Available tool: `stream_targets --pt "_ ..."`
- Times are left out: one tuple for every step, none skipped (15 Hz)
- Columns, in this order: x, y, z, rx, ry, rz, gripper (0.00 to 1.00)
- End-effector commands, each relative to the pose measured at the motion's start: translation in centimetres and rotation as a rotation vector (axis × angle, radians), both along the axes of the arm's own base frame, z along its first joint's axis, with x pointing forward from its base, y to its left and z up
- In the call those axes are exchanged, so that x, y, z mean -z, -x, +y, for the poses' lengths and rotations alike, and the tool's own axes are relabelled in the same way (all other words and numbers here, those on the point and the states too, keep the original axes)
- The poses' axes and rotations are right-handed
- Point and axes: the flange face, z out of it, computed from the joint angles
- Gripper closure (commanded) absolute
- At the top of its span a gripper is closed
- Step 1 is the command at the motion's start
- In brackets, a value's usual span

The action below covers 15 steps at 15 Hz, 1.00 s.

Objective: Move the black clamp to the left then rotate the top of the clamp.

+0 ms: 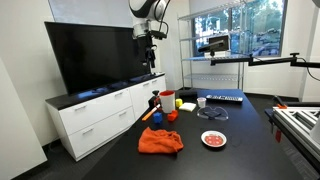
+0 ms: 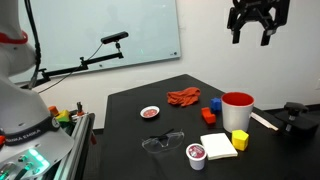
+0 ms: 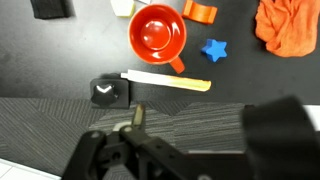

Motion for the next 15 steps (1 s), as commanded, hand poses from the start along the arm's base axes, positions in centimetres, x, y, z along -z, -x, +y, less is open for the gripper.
stream_targets --pt "0.1 3.7 1.2 0.012 0.005 -0.022 0.00" --pt "0.6 4.5 1.6 0.010 0.005 -0.019 0.00" --pt "0.9 5.4 1.9 0.008 0.006 -0.015 0.00" --pt "1.3 6.1 2.1 0.009 0.007 -0.014 0.00" --pt "1.6 6.6 2.4 0.007 0.008 -0.012 0.00" --pt "1.8 7.3 2.7 0.006 0.009 -0.011 0.00" --pt "2.0 7.9 2.9 0.003 0.009 -0.010 0.00" --pt "2.3 8.3 3.2 0.002 0.010 -0.010 0.00" --pt "2.5 8.7 3.4 0.001 0.012 -0.012 0.00" --pt "2.7 9.1 3.6 0.001 0.013 -0.014 0.00" --pt "2.8 9.5 3.8 0.000 0.016 -0.015 0.00" --pt "3.1 9.7 3.9 0.000 0.017 -0.017 0.00" --pt "3.1 10.0 4.0 0.000 0.019 -0.018 0.00" --pt "3.2 10.2 4.1 0.001 0.020 -0.021 0.00" --pt "3.3 10.3 4.2 0.003 0.022 -0.024 0.00"
